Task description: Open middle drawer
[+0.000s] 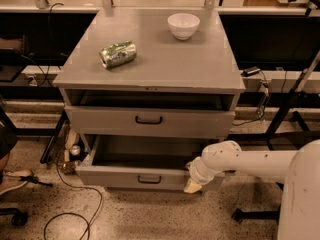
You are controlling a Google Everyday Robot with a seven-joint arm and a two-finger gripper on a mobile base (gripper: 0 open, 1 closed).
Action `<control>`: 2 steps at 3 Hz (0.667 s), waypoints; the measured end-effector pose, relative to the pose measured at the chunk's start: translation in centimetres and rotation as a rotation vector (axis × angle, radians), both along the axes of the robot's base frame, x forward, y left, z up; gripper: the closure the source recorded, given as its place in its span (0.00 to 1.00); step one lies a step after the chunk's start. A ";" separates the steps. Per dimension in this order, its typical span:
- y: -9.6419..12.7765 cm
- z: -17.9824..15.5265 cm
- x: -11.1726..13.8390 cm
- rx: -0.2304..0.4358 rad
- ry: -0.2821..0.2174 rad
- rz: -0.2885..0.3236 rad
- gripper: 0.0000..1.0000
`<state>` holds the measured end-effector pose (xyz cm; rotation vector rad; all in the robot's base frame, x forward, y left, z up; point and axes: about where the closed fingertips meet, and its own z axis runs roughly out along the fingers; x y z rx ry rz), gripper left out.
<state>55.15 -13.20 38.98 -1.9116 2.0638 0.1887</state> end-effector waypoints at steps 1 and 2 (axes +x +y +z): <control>0.0 0.1 0.0 0.000 0.001 -0.001 0.72; -0.3 0.2 -0.6 0.002 0.006 -0.013 1.00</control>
Offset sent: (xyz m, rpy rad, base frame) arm -0.1184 -0.0739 0.0255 0.0243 0.1799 -0.3050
